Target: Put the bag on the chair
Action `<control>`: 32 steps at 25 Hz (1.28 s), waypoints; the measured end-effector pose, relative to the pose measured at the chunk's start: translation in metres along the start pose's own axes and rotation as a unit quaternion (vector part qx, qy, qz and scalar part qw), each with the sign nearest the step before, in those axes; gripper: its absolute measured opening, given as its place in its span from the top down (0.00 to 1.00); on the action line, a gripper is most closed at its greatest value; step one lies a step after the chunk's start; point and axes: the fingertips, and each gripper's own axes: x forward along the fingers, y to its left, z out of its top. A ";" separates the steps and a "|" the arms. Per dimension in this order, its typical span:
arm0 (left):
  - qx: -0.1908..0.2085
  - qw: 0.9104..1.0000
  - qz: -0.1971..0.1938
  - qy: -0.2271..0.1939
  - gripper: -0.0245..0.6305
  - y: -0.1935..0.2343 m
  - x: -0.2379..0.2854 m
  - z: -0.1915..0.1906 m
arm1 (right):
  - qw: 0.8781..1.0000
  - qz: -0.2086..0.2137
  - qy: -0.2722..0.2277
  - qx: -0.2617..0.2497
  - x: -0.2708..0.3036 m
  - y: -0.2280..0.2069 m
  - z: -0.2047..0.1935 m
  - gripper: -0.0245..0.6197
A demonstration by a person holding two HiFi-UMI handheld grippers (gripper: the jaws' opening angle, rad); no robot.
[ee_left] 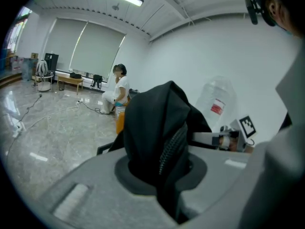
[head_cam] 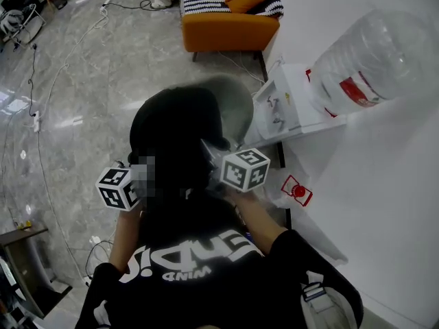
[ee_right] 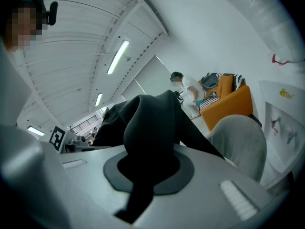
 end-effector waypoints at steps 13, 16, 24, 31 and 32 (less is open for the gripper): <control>0.011 0.997 -0.050 0.050 0.90 0.059 0.049 0.020 | 0.998 -0.055 -0.018 0.036 0.055 -0.034 0.010 0.93; 0.010 0.997 -0.052 0.054 0.90 0.075 0.061 0.023 | 0.997 -0.056 -0.019 0.039 0.071 -0.043 0.011 0.93; 0.004 0.995 -0.054 0.081 0.90 0.114 0.106 0.018 | 0.996 -0.073 -0.007 0.058 0.110 -0.084 0.004 0.94; -0.009 0.992 -0.061 0.106 0.90 0.146 0.149 0.010 | 0.993 -0.089 0.003 0.077 0.146 -0.124 -0.003 0.94; -0.011 0.992 -0.061 0.110 0.90 0.150 0.154 0.007 | 0.993 -0.089 0.006 0.080 0.150 -0.129 -0.005 0.94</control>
